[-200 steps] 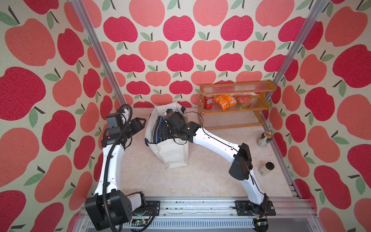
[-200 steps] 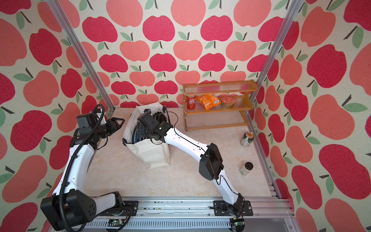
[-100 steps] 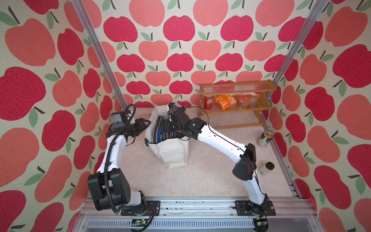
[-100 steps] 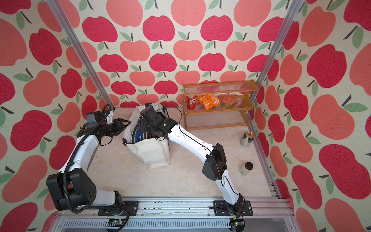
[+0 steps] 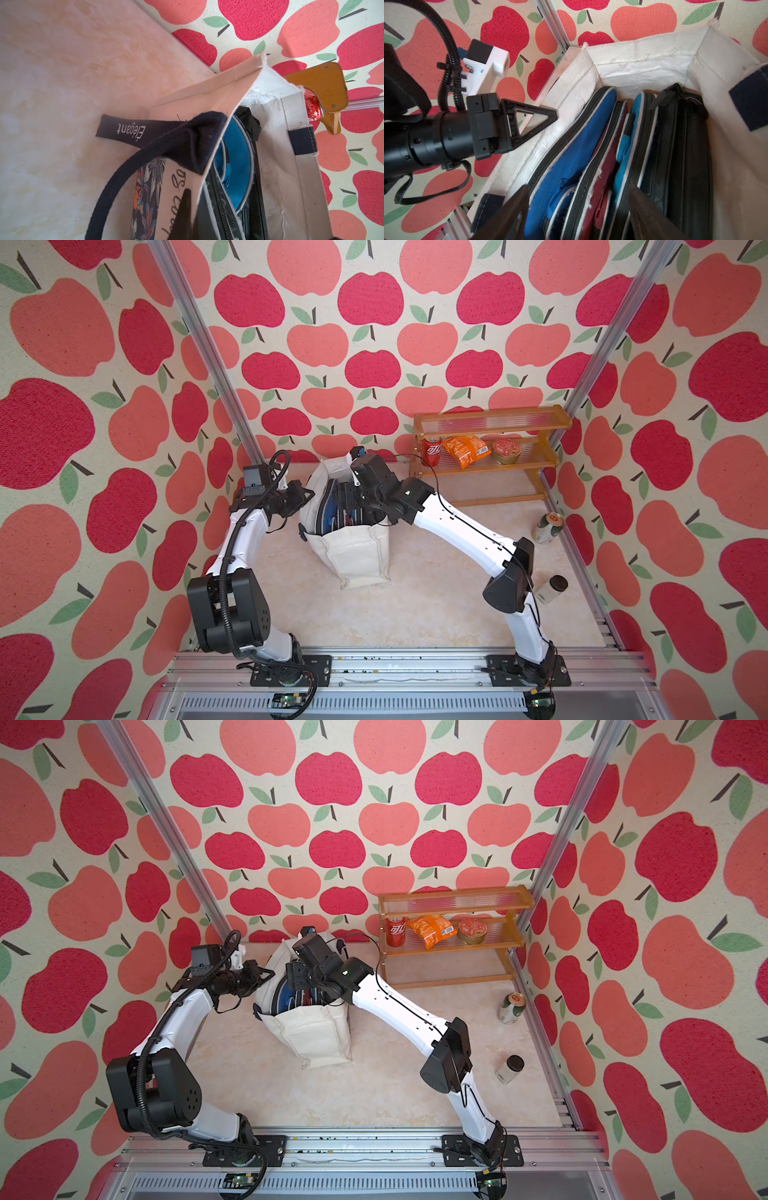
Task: Remove the ping pong set from the canvas bag
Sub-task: Pick up the ping pong set from the canvas bag.
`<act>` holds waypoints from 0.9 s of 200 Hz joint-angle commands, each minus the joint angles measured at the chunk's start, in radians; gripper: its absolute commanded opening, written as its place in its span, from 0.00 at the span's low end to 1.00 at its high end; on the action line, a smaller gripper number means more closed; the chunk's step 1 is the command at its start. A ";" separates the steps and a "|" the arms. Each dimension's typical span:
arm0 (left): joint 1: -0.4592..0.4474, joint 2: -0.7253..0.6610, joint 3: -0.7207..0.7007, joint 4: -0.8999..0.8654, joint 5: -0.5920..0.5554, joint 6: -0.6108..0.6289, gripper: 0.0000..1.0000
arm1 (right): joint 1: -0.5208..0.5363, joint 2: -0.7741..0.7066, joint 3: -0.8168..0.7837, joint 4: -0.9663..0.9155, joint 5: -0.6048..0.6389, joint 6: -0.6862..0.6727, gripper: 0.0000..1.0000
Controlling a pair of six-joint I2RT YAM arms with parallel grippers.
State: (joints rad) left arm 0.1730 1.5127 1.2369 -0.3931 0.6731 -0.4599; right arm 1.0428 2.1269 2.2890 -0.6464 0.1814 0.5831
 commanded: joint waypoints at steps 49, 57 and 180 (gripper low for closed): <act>-0.058 -0.130 0.012 0.104 0.025 -0.059 0.00 | 0.017 0.113 0.191 -0.145 -0.011 0.075 0.80; -0.059 -0.138 0.009 0.103 0.026 -0.059 0.00 | 0.020 0.120 0.197 -0.158 -0.008 0.077 0.80; -0.087 -0.161 -0.014 0.089 -0.023 -0.038 0.00 | 0.049 0.273 0.299 -0.249 -0.009 0.087 0.76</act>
State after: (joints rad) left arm 0.0952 1.3987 1.1973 -0.3862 0.6247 -0.5060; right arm 1.0866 2.3600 2.5530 -0.8406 0.1650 0.6632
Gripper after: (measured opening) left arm 0.047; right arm 0.778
